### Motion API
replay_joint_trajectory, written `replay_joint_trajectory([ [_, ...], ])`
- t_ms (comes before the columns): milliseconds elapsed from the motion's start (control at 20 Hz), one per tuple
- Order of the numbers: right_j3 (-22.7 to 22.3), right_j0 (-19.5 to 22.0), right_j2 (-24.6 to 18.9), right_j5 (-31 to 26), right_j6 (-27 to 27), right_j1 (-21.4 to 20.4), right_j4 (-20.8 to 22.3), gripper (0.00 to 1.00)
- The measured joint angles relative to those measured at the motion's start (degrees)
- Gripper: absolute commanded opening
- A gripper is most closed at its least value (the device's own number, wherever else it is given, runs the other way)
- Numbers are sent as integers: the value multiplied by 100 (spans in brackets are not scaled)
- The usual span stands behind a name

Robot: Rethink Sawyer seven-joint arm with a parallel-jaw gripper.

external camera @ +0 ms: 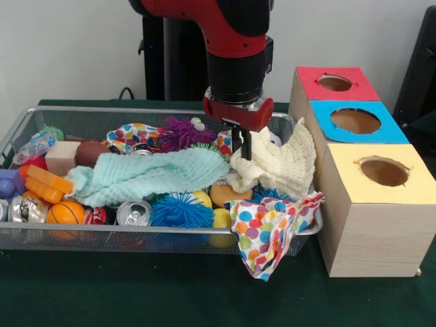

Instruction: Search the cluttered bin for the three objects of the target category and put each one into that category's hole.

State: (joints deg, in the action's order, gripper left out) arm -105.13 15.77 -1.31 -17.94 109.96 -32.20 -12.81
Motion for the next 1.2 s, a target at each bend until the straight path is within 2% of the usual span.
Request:
replay_joint_trajectory([
  [150,70,-108,141,-1,0,5,305,0],
  [400,148,-211,318,-1,0,54,1053,0],
  [650,153,-204,361,0,0,90,1391,0],
  [1200,167,-1,365,-1,0,90,1732,0],
])
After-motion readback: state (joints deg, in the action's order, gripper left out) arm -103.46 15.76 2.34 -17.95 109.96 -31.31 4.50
